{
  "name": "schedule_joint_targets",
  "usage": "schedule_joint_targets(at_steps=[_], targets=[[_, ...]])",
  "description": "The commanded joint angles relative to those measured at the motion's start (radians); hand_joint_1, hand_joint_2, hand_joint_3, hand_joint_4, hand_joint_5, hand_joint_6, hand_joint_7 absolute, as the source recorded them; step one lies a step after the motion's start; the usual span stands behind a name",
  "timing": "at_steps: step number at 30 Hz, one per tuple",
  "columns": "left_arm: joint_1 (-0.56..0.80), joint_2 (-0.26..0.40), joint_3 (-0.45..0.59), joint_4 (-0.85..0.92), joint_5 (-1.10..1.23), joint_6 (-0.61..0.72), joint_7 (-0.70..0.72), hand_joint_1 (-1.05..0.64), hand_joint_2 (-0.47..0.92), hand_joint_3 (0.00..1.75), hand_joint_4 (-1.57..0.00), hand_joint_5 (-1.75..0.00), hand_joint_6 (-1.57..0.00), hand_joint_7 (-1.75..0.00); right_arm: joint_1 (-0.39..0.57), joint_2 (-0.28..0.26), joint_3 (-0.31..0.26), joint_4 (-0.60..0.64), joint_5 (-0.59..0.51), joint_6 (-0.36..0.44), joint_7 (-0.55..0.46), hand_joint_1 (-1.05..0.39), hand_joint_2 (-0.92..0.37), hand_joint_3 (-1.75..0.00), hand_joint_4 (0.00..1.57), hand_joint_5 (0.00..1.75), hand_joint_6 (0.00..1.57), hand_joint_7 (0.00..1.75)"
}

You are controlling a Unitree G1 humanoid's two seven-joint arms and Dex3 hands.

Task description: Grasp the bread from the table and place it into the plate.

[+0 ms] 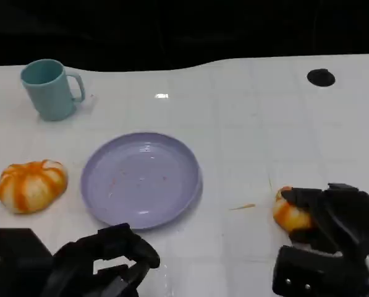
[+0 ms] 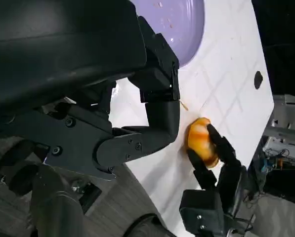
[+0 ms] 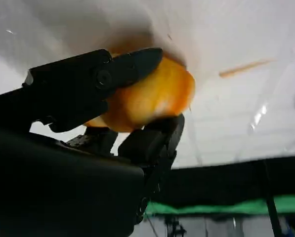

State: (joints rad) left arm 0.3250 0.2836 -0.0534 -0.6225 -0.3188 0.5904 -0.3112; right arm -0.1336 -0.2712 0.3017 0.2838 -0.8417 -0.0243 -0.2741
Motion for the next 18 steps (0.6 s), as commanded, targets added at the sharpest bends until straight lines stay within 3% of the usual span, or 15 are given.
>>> schedule_joint_targets(at_steps=[1,4,9,11,14,18], targets=[[-0.008,0.006,-0.001,-0.013,0.005,0.009,0.01,-0.35,0.92,0.56,-0.64,-1.75,-0.6,-1.43,-0.021,-0.018,-0.011,0.044,0.04,-0.091,-0.109,-0.12,-0.52,-0.81,0.91,1.73,0.85,1.38],[-0.008,0.005,0.0,-0.011,0.004,0.006,0.008,-0.34,0.92,0.56,-0.65,-1.75,-0.6,-1.43,-0.027,-0.02,-0.009,0.047,0.043,-0.1,-0.12,-0.12,-0.46,-0.92,0.9,1.74,0.78,1.53],[-0.008,-0.001,0.002,-0.01,0.0,0.01,0.01,-0.34,0.92,0.56,-0.65,-1.75,-0.61,-1.43,-0.031,-0.008,-0.009,0.028,0.062,-0.12,-0.131,-0.1,-0.41,-0.97,0.9,1.75,0.82,1.43],[-0.009,-0.001,0.0,-0.009,0.003,0.012,0.011,-0.34,0.92,0.56,-0.65,-1.75,-0.61,-1.43,-0.035,-0.005,-0.007,0.027,0.07,-0.136,-0.139,-0.1,-0.4,-1.01,0.91,1.75,0.79,1.53],[-0.011,-0.001,-0.002,-0.004,0.005,0.004,0.007,-0.33,0.92,0.56,-0.65,-1.75,-0.61,-1.42,-0.043,0.005,-0.003,0.016,0.072,-0.142,-0.145,-0.1,-0.42,-0.95,0.92,1.75,0.71,1.7],[-0.01,-0.003,-0.007,-0.006,0.009,0.001,0.01,-0.33,0.92,0.56,-0.65,-1.75,-0.61,-1.42,-0.063,0.027,0.005,-0.01,0.082,-0.15,-0.129,-0.1,-0.41,-0.92,0.92,1.75,0.69,1.74]])
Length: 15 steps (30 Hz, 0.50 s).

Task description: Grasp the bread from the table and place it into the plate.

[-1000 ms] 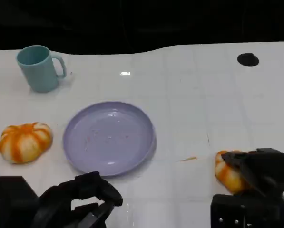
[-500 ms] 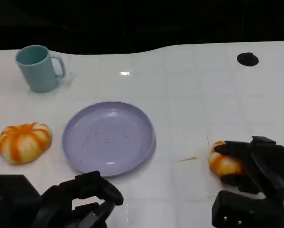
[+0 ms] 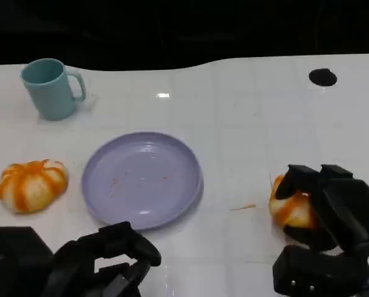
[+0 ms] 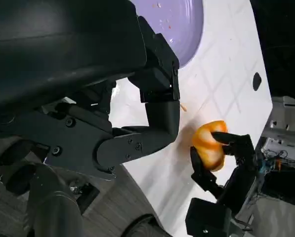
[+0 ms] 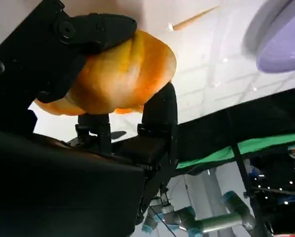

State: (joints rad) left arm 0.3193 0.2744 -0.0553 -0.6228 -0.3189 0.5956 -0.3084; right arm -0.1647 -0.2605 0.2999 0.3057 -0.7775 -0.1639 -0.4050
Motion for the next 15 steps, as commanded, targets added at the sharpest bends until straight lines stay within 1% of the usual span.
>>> schedule_joint_targets(at_steps=[1,7,11,15], targets=[[-0.004,0.005,-0.007,-0.007,0.011,-0.006,0.009,-0.33,0.92,0.56,-0.65,-1.75,-0.61,-1.42,-0.037,0.021,0.01,-0.036,0.019,-0.016,0.004,-0.12,-0.4,-0.96,0.93,1.75,0.69,1.75],[-0.002,0.004,-0.015,-0.009,0.014,-0.006,0.014,-0.33,0.92,0.57,-0.65,-1.75,-0.61,-1.42,-0.059,0.065,0.036,-0.069,0.056,-0.047,0.044,-0.11,-0.37,-1.09,0.95,1.75,0.71,1.75],[-0.001,0.003,-0.02,-0.013,0.014,-0.004,0.015,-0.33,0.92,0.57,-0.65,-1.75,-0.61,-1.42,-0.082,0.114,0.063,-0.089,0.053,-0.02,0.087,-0.13,-0.35,-1.13,0.95,1.75,0.71,1.73],[0.003,0.004,-0.028,-0.018,0.021,-0.009,0.019,-0.33,0.92,0.57,-0.66,-1.75,-0.62,-1.43,-0.115,0.165,0.087,-0.081,0.063,0.005,0.131,-0.14,-0.36,-1.15,0.94,1.75,0.71,1.72]])
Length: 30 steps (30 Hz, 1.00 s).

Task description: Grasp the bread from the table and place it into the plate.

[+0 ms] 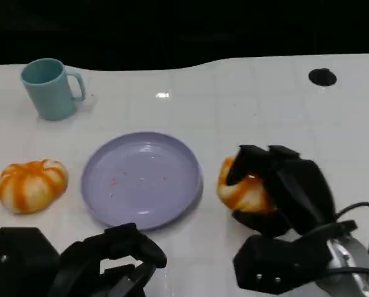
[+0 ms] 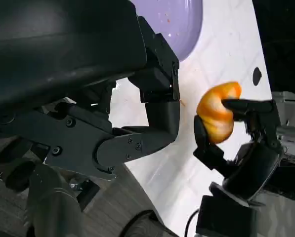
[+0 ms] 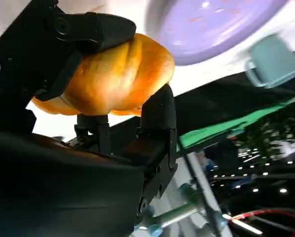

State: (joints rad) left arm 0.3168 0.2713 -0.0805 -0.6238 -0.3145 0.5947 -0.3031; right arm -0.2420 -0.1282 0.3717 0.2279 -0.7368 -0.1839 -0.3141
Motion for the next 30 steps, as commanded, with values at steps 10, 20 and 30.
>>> schedule_joint_targets(at_steps=[10,20,30], targets=[[0.012,0.008,-0.019,-0.032,0.02,0.005,0.023,-0.33,0.91,0.57,-0.67,-1.75,-0.62,-1.44,-0.193,0.17,0.057,0.176,0.064,0.04,0.067,-0.15,-0.35,-1.22,0.92,1.75,0.69,1.72],[0.017,0.009,-0.039,-0.049,0.036,0.012,0.03,-0.33,0.91,0.59,-0.66,-1.75,-0.6,-1.46,-0.374,0.275,0.069,0.432,0.108,0.027,0.044,-0.18,-0.43,-1.18,0.89,1.75,0.62,1.73],[0.016,0.01,-0.052,-0.062,0.049,0.019,0.032,-0.35,0.91,0.59,-0.69,-1.75,-0.61,-1.47,-0.457,0.316,0.064,0.515,0.197,0.122,0.198,-0.25,-0.73,-0.48,0.55,0.95,0.64,0.42]])
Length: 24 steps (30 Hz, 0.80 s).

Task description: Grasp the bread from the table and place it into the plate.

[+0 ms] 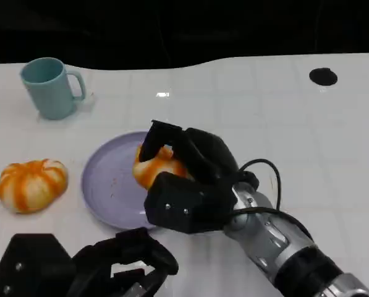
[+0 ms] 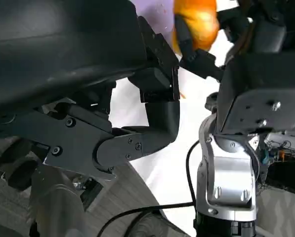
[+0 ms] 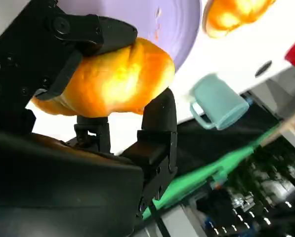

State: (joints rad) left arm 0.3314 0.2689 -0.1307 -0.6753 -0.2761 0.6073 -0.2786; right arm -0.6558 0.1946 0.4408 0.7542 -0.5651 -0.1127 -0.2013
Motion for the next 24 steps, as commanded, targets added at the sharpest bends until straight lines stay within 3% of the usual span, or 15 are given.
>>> schedule_joint_targets(at_steps=[1,3,9,16,24], targets=[[0.001,0.012,-0.001,-0.011,0.011,0.009,0.008,-0.35,0.91,0.6,-0.69,-1.75,-0.61,-1.47,-0.047,-0.015,0.007,-0.021,0.019,0.067,0.119,-0.28,-0.78,-0.37,0.52,0.82,0.62,0.31],[0.0,0.01,0.0,-0.011,0.009,0.011,0.008,-0.34,0.91,0.6,-0.69,-1.75,-0.61,-1.47,-0.051,-0.03,0.027,-0.039,0.006,0.086,0.169,-0.38,-0.89,-0.21,0.38,0.56,0.53,0.14],[-0.003,0.01,0.003,-0.01,0.007,0.019,0.008,-0.35,0.9,0.6,-0.69,-1.75,-0.61,-1.47,-0.035,-0.064,0.067,-0.139,0.001,0.171,0.337,-0.6,-0.92,-0.26,0.03,0.29,0.27,0.01],[-0.004,0.01,0.003,-0.007,0.008,0.016,0.007,-0.34,0.9,0.61,-0.69,-1.75,-0.61,-1.47,-0.002,-0.11,0.095,-0.277,0.003,0.251,0.47,-0.74,-0.92,-0.33,0.0,0.14,0.14,0.0],[-0.013,0.004,0.006,0.0,0.001,0.017,0.005,-0.33,0.86,0.68,-0.68,-1.75,-0.59,-1.5,0.12,-0.22,0.088,-0.598,-0.009,0.347,0.58,-0.75,-0.92,-0.35,0.07,0.17,0.15,0.01]])
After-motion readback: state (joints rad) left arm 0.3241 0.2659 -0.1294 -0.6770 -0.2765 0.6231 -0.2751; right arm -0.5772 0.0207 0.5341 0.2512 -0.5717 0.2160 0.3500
